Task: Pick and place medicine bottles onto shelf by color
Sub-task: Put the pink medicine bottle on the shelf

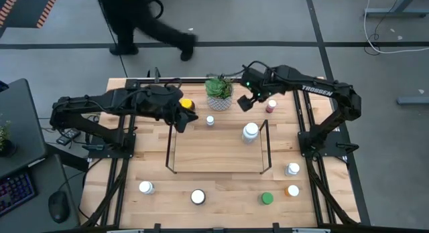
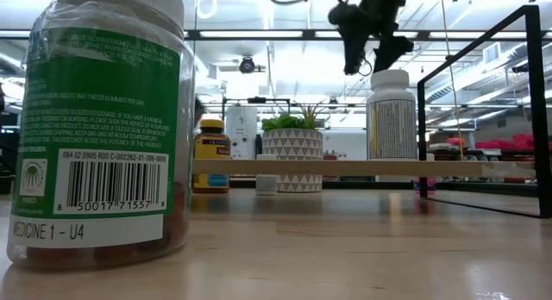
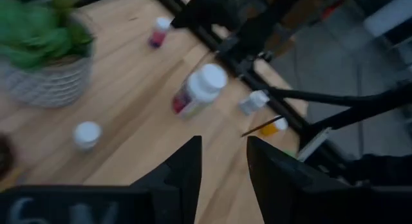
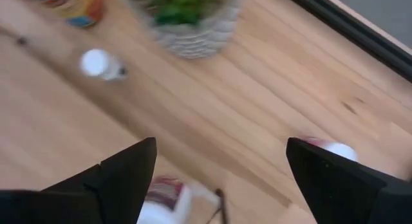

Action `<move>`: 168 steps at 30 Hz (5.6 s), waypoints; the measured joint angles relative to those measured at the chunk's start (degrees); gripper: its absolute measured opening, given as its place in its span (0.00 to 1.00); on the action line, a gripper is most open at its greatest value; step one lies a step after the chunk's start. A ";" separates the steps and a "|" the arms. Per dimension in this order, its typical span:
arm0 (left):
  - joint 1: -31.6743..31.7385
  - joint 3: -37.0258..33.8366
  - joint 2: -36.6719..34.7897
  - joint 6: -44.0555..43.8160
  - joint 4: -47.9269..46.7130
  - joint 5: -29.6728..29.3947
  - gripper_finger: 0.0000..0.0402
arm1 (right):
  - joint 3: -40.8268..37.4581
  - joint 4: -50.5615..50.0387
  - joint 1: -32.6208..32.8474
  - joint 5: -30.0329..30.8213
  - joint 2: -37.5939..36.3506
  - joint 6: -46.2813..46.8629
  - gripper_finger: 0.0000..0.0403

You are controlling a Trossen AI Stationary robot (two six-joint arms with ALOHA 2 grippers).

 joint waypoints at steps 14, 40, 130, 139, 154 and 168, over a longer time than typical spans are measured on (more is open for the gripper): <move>3.40 0.04 -3.39 10.97 -4.33 6.72 0.39 | -7.07 -9.90 -12.65 -8.00 0.02 7.67 0.89; 3.89 0.00 -4.22 6.22 -3.79 10.25 0.51 | -21.49 0.41 -21.91 -4.88 0.02 -0.62 0.89; 8.41 0.02 -8.70 4.16 -4.91 8.06 0.43 | 1.78 -2.39 -7.39 -10.62 0.00 -1.44 0.46; 8.94 0.00 -9.80 4.84 -6.70 8.06 0.43 | 6.23 -5.30 1.39 -13.34 -0.02 2.93 0.47; 8.94 0.02 -9.86 5.91 -7.40 8.06 0.43 | 17.07 -7.94 15.32 -13.90 -0.02 8.53 0.47; 8.70 0.02 -9.84 6.10 -7.64 8.08 0.43 | 17.03 -7.79 25.74 -13.22 8.22 13.82 0.46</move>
